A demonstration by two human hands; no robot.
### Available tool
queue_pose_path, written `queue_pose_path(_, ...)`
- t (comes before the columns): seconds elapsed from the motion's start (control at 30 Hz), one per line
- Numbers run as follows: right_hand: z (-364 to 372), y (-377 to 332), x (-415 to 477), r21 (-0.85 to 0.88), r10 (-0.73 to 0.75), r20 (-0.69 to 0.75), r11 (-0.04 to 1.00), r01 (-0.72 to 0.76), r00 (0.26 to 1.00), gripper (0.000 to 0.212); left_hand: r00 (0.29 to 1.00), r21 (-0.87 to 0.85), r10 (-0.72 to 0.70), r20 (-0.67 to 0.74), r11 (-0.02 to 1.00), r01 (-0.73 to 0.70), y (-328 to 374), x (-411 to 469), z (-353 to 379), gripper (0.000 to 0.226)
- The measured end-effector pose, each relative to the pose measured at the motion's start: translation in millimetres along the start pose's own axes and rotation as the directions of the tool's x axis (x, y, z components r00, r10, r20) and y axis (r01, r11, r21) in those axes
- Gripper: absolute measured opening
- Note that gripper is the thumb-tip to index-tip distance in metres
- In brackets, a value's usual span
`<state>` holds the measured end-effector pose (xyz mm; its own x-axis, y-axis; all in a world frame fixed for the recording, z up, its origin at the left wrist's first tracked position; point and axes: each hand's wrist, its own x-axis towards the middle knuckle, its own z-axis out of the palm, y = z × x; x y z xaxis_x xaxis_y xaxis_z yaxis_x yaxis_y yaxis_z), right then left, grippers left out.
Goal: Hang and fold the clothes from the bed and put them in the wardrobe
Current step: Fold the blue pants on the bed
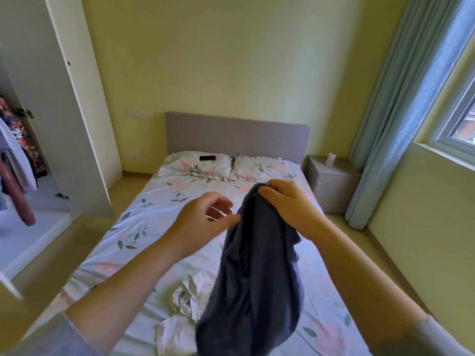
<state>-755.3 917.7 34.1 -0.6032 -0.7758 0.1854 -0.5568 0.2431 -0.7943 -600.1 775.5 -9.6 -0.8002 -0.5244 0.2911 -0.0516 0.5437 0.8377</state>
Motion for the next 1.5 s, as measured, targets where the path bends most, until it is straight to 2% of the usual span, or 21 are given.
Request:
queue_pose_path(0.1, -0.2, -13.7, 3.8, 0.037, -0.004, 0.003, 0.999, 0.004, 1.0, 0.026, 0.995, -0.054, 0.005, 0.104, 0.999, 0.0, -0.6, -11.6, 22.0, 0.05)
queue_pose_path(0.2, -4.5, -26.5, 5.6, 0.099, -0.005, 0.018, 0.995, 0.003, 1.0, 0.027, 0.998, -0.035, 0.026, 0.057, 0.999, -0.024, -5.1, -11.1, 36.8, 0.059)
queue_pose_path(0.3, -13.0, -33.6, 7.4, 0.152, -0.017, 0.03, 0.988, 0.012, 0.999, 0.026, 0.997, 0.061, 0.031, -0.077, 0.998, -0.026, -3.4, -1.6, 41.6, 0.04)
queue_pose_path(0.4, -21.5, -31.8, 9.0, 0.167, -0.016, 0.035, 0.986, 0.01, 0.999, 0.025, 0.989, 0.144, 0.098, -0.106, 0.986, -0.082, -2.0, 6.7, 39.4, 0.013)
queue_pose_path(0.47, -29.4, -26.5, 9.7, 0.134, -0.021, 0.011, 0.991, 0.02, 1.0, 0.022, 0.987, 0.163, 0.114, -0.113, 0.982, -0.094, -1.4, 12.9, 32.8, 0.017)
queue_pose_path(0.53, -43.0, -19.4, 10.6, 0.079, -0.041, 0.002, 0.996, 0.041, 0.999, 0.013, 0.985, 0.102, 0.088, -0.149, 0.992, -0.073, 1.8, 22.3, 19.9, 0.018)
queue_pose_path(0.6, -59.4, -13.6, 10.8, 0.008, -0.025, 0.071, 1.0, 0.025, 0.997, 0.017, 0.984, 0.044, 0.057, -0.168, 0.998, -0.051, 2.4, 35.8, 2.9, 0.012)
queue_pose_path(0.73, -76.1, -2.3, 12.7, -0.228, 0.03, 0.182, 0.974, 0.012, 0.983, 0.028, 0.996, 0.067, 0.055, 0.063, 0.996, -0.059, 6.7, 55.6, -23.2, 0.039)
queue_pose_path(0.9, -80.9, 6.6, 17.7, -0.128, -0.032, 0.073, 0.991, 0.041, 0.997, 0.008, 0.984, 0.105, 0.049, 0.174, 0.992, -0.068, 14.4, 63.7, -35.0, 0.065)
queue_pose_path(0.97, -82.5, 6.5, 21.0, -0.144, -0.053, 0.044, 0.988, 0.059, 0.998, 0.006, 0.981, 0.165, 0.063, 0.183, 0.982, -0.094, 13.2, 66.1, -38.4, 0.06)
queue_pose_path(1.1, -87.1, 10.2, 23.9, -0.156, -0.081, -0.005, 0.985, 0.079, 0.997, 0.009, 0.977, 0.186, 0.138, 0.161, 0.968, -0.168, 15.9, 74.1, -39.0, 0.024)
queue_pose_path(1.23, -86.9, 7.6, 25.1, -0.137, -0.14, -0.019, 0.981, 0.136, 0.99, 0.014, 0.983, 0.161, 0.129, 0.129, 0.976, -0.149, 24.0, 78.3, -45.7, 0.024)
queue_pose_path(1.37, -87.9, -0.4, 31.2, -0.116, -0.202, -0.066, 0.974, 0.193, 0.977, 0.018, 0.99, 0.124, 0.108, 0.095, 0.985, -0.119, 33.4, 83.5, -51.8, 0.044)
queue_pose_path(1.5, -87.0, 4.0, 33.8, -0.304, -0.212, -0.059, 0.935, 0.185, 0.975, 0.021, 0.993, 0.098, 0.106, 0.061, 0.989, -0.112, 32.0, 85.2, -61.5, 0.028)
